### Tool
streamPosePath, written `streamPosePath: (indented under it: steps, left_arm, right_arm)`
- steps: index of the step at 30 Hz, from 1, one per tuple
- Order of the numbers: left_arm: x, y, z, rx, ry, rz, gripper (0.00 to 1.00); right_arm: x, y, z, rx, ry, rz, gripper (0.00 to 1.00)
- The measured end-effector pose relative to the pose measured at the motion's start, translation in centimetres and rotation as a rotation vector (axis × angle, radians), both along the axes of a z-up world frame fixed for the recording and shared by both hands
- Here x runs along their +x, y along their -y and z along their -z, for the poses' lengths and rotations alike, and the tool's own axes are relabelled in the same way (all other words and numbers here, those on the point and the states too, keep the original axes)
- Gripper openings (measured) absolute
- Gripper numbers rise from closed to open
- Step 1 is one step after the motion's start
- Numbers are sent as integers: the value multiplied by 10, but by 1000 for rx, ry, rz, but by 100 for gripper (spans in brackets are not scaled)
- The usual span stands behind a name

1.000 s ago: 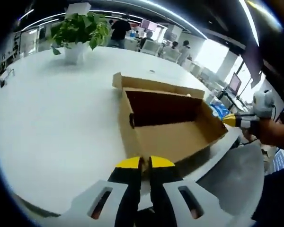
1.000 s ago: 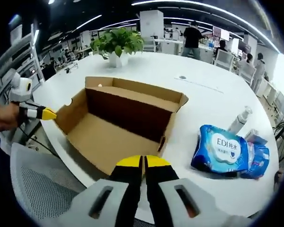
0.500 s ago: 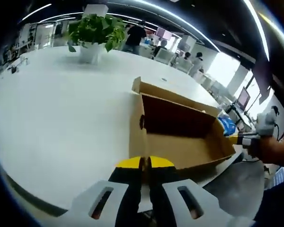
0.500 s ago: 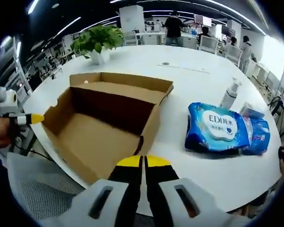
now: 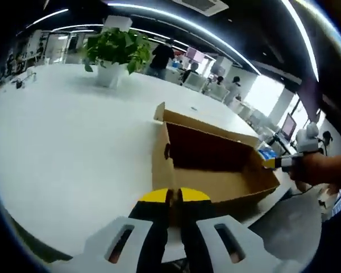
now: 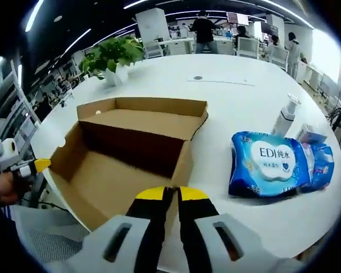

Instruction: Operate the shoe box by opening the lid, removing the specified soft item, and placing it in the target area until the item is outside and the box remains undamaged.

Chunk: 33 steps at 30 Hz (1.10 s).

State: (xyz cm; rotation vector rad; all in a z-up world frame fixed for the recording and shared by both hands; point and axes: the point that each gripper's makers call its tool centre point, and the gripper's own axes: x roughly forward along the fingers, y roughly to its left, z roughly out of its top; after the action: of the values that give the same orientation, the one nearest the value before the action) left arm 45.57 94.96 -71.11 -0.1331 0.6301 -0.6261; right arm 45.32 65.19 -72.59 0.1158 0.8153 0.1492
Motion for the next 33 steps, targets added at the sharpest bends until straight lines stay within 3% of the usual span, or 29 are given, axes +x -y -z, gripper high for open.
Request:
streamPosePath:
  steps: [2, 3, 5, 7, 9, 10, 12, 17, 18, 20, 22, 26, 33]
  left_arm:
    - [5, -3, -14, 18, 98, 27, 9]
    - [7, -2, -25, 92, 213, 113, 14]
    - [1, 8, -36, 216, 370, 286, 18]
    - [-14, 25, -35, 253, 425, 471, 10]
    - [-24, 35, -28, 309, 448, 615, 4]
    - [-24, 39, -25, 332, 470, 648, 4]
    - [-23, 38, -13, 402, 439, 694, 3]
    - [-21, 41, -14, 351, 390, 707, 10]
    - [-20, 37, -12, 373, 382, 703, 11]
    - [-22, 35, -10, 357, 360, 719, 11]
    - [-28, 30, 6, 419, 308, 779, 4]
    - [-23, 33, 6, 406, 324, 770, 3]
    - [-22, 35, 7, 460, 346, 832, 0]
  right_arm:
    - [3, 0, -1, -8, 1, -11, 6]
    - [6, 1, -1, -8, 0, -15, 6]
    - [9, 2, -1, -11, 1, -22, 6]
    - [12, 2, 0, -8, 0, -19, 6]
    - [14, 2, 0, -12, 4, -23, 6]
    - [15, 2, 0, -11, 5, -22, 6]
    - [16, 3, 0, -4, 6, -20, 6]
    - [18, 4, 0, -6, 5, -28, 6]
    - [19, 4, 0, -4, 7, -29, 6]
    - [20, 4, 0, 1, 9, -27, 6]
    - [21, 5, 0, 2, 12, -27, 6]
    - [25, 5, 1, 2, 13, -35, 6]
    - [33, 7, 1, 9, 12, -32, 6]
